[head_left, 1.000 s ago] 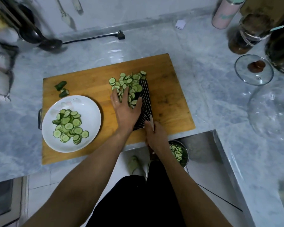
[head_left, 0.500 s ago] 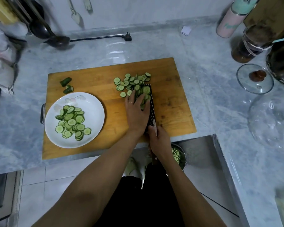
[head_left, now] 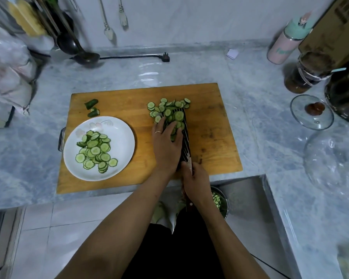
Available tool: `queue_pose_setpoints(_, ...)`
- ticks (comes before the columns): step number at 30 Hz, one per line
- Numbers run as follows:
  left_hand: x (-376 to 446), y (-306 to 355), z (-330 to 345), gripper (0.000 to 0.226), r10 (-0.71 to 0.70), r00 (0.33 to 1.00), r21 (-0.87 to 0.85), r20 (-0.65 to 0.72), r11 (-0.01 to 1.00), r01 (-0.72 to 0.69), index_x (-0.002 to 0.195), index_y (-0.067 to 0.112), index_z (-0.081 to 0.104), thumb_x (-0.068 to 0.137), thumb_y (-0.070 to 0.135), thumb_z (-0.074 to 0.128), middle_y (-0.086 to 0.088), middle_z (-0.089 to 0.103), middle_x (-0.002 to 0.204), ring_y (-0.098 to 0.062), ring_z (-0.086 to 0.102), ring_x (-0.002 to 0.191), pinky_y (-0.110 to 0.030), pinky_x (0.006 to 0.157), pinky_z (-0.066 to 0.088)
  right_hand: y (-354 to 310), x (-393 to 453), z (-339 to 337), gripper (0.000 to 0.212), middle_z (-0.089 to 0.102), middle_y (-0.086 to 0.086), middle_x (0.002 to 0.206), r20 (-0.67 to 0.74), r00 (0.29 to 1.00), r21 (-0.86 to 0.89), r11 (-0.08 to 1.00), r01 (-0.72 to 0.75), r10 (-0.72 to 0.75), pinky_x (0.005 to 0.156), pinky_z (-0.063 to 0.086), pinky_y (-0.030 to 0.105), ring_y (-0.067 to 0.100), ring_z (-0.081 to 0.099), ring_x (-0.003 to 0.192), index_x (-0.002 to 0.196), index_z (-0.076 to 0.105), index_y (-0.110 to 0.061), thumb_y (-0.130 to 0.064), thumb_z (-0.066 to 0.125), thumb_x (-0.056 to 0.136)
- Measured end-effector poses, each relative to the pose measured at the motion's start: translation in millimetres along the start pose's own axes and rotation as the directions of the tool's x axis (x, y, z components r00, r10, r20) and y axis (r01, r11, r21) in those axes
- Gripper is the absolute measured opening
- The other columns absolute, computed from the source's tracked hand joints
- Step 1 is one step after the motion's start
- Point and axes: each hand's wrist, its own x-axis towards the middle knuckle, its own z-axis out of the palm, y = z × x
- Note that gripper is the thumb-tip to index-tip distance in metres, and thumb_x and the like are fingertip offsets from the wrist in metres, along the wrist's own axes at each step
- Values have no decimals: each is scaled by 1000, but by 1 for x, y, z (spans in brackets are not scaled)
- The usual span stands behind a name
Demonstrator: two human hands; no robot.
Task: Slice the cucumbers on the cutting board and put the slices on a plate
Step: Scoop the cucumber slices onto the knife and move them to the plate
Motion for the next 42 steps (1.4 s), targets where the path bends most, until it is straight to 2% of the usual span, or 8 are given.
queue_pose_setpoints(8,-1,-29,-68,26,-155,960,-21,-232,988,154,115,13,70,92,23,64,-13,51,139,-31,41,132,-37,109,35,-28,-9,38,35,53,6,68,229,968,-72,990,120,-100,52,32,19,18,49,63,75,51,-11,-31,50,104)
queue_pose_setpoints(13,2,-55,-101,27,-202,927,-20,-317,978,206,116,10,69,92,21,64,-14,53,136,-31,44,129,-38,108,36,-44,-11,70,45,53,21,70,343,931,-99,981,168,-125,57,38,35,35,55,66,80,49,-1,-40,46,104)
queue_pose_setpoints(17,10,-75,-117,29,-183,932,8,-314,981,195,116,9,69,92,24,62,-13,55,135,-30,46,126,-39,109,36,-55,-7,85,37,52,6,65,357,924,-141,970,201,-139,58,40,35,27,56,63,72,47,-18,-38,47,104)
queue_pose_setpoints(21,14,-86,-131,30,-114,960,76,-256,988,138,118,11,68,93,27,60,-11,54,135,-26,46,125,-36,108,36,-62,-4,86,39,56,9,64,364,921,-165,964,210,-139,59,47,40,31,59,64,71,45,-18,-39,47,104)
queue_pose_setpoints(27,7,-101,-151,30,-63,988,196,-142,976,90,121,13,66,94,25,60,-11,55,134,-28,48,124,-39,102,43,-67,4,73,38,48,0,63,339,926,-236,938,254,-165,52,32,20,15,48,59,71,45,-15,-33,50,103)
queue_pose_setpoints(33,20,-96,-165,34,-25,986,202,-164,978,58,115,15,69,89,35,61,-8,57,131,-27,49,123,-43,101,44,-72,15,65,37,57,4,68,390,907,-302,910,285,-155,57,38,32,23,59,65,78,50,-13,-40,46,103)
queue_pose_setpoints(38,57,-83,-167,54,25,990,200,137,978,-53,145,29,41,94,40,56,3,23,159,-19,28,143,-31,103,35,-79,21,55,39,47,-2,63,417,892,-354,872,337,-175,47,32,17,11,45,56,69,39,-21,-38,47,104)
queue_pose_setpoints(42,60,-86,-166,43,140,966,242,215,951,-192,139,20,51,97,29,53,0,44,149,-21,45,132,-39,101,46,-81,27,48,39,50,-1,62,409,897,-361,872,331,-171,45,30,18,16,51,55,69,41,-20,-38,49,103)
